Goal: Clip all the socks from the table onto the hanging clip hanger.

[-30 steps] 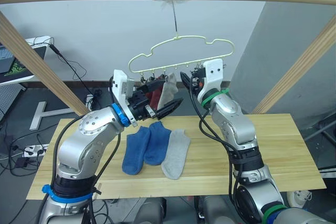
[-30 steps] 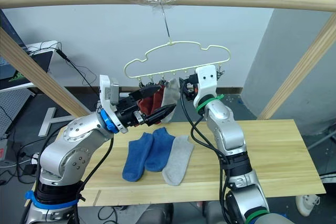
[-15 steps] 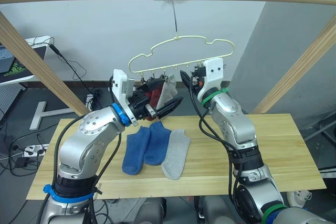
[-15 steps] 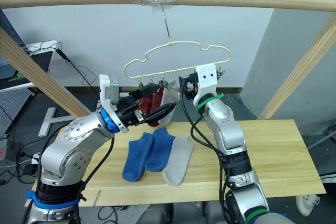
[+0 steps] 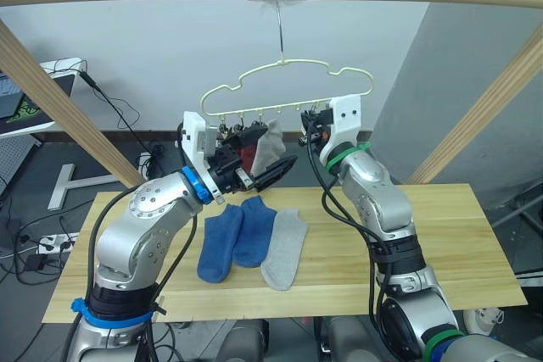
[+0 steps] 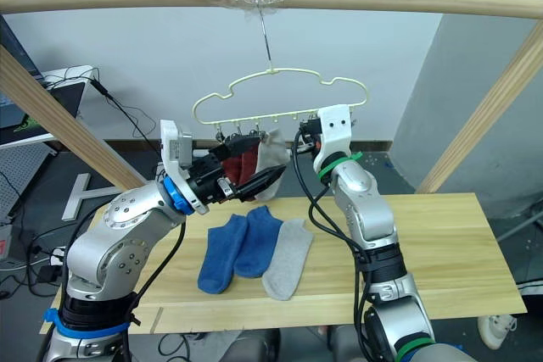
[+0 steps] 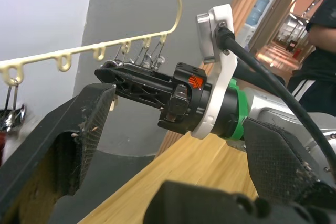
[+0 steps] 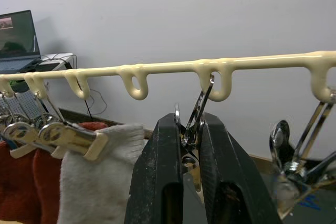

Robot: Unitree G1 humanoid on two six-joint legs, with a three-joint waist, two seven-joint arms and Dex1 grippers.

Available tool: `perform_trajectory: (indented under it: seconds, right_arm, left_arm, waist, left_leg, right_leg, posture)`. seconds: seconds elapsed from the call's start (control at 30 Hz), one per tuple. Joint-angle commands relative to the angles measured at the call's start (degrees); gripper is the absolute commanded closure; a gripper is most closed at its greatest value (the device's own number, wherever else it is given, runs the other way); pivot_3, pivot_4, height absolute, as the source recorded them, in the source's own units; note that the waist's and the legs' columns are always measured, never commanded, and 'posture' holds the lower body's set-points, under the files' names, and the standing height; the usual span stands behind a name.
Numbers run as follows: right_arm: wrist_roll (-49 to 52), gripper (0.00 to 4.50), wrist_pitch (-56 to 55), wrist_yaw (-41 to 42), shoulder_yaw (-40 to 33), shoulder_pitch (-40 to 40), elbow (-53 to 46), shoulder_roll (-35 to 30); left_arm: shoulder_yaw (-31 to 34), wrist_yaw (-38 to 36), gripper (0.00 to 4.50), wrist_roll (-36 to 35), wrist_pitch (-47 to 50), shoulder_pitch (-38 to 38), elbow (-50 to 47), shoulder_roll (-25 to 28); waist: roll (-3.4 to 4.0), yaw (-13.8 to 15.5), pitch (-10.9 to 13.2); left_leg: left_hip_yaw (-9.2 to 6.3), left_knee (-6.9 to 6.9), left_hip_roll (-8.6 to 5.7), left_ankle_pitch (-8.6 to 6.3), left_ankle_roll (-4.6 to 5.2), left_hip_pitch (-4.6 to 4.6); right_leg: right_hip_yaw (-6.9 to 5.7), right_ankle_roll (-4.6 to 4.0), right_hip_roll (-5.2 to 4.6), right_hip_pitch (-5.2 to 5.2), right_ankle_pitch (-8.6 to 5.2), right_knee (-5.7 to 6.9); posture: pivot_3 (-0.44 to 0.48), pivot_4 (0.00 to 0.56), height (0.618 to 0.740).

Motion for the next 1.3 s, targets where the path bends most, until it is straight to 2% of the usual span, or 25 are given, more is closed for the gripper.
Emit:
perform_trajectory:
  seconds: [0.03,0.53,0.83,1.3]
  right_arm:
    - [0.2,4.4,-1.6,0.0,-0.1,-1.1,-1.6,0.4]
    - [0.5,4.4,-0.9,0.5,0.2,-0.4,-2.7,0.3]
    - [0.2,1.17,-1.2,0.7,0.9,-0.4,-3.0,0.5]
    - [0.7,1.17,-1.3,0.9,1.4,-0.7,-2.7,1.1]
  left_arm:
    - [0.5,0.3,0.0,-0.5,-0.7,0.3,-3.0,-0.2]
    - [0.5,-0.2,0.0,-0.5,-0.9,0.4,-3.0,0.1]
    - [0.5,-0.4,0.0,-0.3,-1.0,0.5,-3.0,0.3]
    - [0.4,-0.3,0.0,-0.2,-0.8,0.4,-2.9,0.3]
  waist:
    - [0.0,0.0,0.0]
    - [0.0,0.0,0.0]
    - [0.0,0.0,0.0]
    - [0.0,0.0,0.0]
  left_leg:
    - [0.0,0.0,0.0,0.0,0.0,0.0]
    - [0.0,0.0,0.0,0.0,0.0,0.0]
    - [0.0,0.0,0.0,0.0,0.0,0.0]
    - [0.0,0.0,0.0,0.0,0.0,0.0]
  right_leg:
    - [0.0,0.0,0.0,0.0,0.0,0.0]
    - [-0.01,0.0,0.0,0.0,0.0,0.0]
    - [-0.01,0.0,0.0,0.0,0.0,0.0]
    - [-0.01,0.0,0.0,0.0,0.0,0.0]
  posture:
    - [0.0,0.219,0.74]
    - [-0.002,0.209,0.74]
    - [-0.001,0.204,0.74]
    - [-0.001,0.204,0.74]
